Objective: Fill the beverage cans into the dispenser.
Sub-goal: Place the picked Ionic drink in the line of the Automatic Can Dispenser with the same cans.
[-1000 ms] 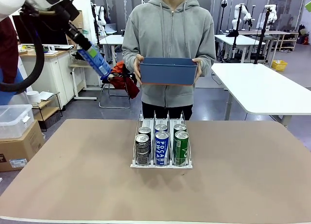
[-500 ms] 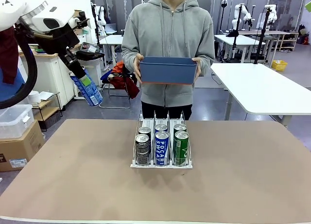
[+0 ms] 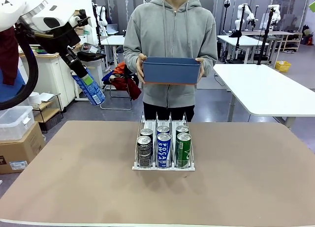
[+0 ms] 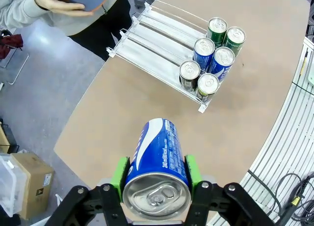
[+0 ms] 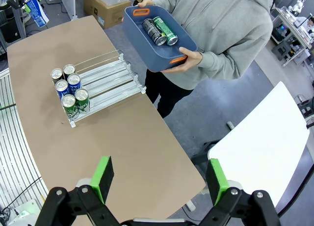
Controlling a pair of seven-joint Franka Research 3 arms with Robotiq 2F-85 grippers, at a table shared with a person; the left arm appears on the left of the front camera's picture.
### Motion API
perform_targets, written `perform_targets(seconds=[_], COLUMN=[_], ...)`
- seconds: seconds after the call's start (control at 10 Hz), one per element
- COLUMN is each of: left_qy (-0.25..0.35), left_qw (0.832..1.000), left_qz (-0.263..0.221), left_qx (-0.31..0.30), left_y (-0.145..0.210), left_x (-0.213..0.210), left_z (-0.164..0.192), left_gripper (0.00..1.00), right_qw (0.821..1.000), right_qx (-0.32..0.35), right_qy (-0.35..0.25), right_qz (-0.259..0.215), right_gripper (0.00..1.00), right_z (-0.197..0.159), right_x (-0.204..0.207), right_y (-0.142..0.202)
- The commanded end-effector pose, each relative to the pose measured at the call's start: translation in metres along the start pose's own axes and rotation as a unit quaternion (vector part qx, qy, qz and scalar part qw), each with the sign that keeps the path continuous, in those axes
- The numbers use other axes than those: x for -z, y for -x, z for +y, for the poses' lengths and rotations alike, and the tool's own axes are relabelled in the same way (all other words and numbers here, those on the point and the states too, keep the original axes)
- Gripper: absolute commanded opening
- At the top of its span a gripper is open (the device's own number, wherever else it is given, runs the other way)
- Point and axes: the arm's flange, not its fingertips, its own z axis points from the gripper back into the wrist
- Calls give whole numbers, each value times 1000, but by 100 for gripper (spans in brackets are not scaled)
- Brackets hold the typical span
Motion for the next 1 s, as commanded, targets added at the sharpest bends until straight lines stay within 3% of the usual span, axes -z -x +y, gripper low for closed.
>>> perform_targets(seconds=[0.0, 0.1, 0.3, 0.7, 0.9], left_qy=[0, -39, -40, -14, 19], left_qw=[1000, 998, 998, 999, 995], left_qz=[0, 4, -3, -24, -67], left_qx=[0, -57, -51, 38, 72], left_y=[0, 1, 18, 42, 36], left_x=[0, 7, 14, 23, 33], left_z=[0, -15, -60, -150, -179], left_gripper=[57, 57, 57, 57, 57], right_qw=[1000, 1000, 1000, 1000, 1000], right_qx=[-2, -2, -2, -2, -2], right_qy=[-3, -3, -3, -3, -3], right_qz=[-2, -2, -2, -2, -2], right_gripper=[100, 100, 100, 100, 100], right_z=[1, 1, 1, 1, 1], right_x=[0, 0, 0, 0, 0], right_y=[1, 1, 1, 1, 1])
